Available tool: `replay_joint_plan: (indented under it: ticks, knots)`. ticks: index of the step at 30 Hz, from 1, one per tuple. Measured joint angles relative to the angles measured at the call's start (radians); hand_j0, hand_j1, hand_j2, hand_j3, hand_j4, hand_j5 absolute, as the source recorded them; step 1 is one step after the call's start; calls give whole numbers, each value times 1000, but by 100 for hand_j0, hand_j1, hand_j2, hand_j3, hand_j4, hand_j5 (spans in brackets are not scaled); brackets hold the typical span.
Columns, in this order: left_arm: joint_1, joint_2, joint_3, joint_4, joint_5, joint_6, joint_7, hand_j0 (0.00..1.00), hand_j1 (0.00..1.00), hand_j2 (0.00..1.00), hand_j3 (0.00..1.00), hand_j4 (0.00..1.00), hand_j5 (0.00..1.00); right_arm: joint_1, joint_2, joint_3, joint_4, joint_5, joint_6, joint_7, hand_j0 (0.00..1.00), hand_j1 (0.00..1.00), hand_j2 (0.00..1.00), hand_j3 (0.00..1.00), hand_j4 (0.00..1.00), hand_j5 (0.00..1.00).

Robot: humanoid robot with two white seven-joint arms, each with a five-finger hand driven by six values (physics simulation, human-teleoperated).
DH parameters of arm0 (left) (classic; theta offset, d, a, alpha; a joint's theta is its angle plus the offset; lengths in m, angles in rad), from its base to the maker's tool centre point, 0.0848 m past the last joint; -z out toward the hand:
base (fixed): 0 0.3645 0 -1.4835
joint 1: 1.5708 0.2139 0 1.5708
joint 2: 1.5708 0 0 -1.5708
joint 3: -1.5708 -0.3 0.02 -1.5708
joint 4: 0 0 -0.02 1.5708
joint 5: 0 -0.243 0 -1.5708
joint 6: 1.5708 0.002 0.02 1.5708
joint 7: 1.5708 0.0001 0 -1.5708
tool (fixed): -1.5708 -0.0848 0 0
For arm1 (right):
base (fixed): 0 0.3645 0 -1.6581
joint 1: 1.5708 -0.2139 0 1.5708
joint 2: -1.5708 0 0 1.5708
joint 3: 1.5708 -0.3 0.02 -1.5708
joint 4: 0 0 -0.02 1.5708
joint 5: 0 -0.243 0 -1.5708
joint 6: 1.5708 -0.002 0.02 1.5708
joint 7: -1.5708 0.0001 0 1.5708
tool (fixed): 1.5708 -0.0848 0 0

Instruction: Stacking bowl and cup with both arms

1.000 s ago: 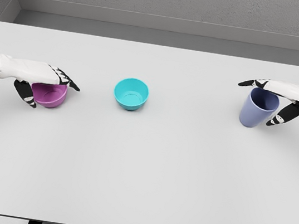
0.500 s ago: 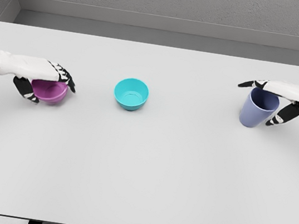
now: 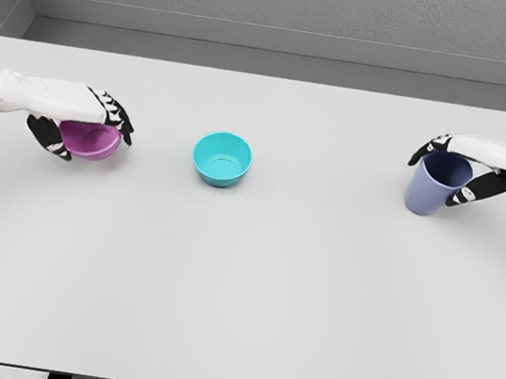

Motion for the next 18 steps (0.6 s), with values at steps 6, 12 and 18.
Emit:
replay_joint_plan:
  ticks: [6,12,18]
  knots:
    - [-20,-18,-2,-21,-9,0,0,76,76,76,76,76,76,-11,-2,2,-2,2,-1,0,62,62,62,62,62,62]
    - [-43,-59,-3,-26,-25,0,0,76,76,76,76,76,76,-11,-8,3,-8,2,-1,1,62,62,62,62,62,62]
    - [-63,-99,-4,-31,-29,0,0,76,76,76,76,76,76,-15,-16,3,-12,1,-1,1,62,62,62,62,62,62]
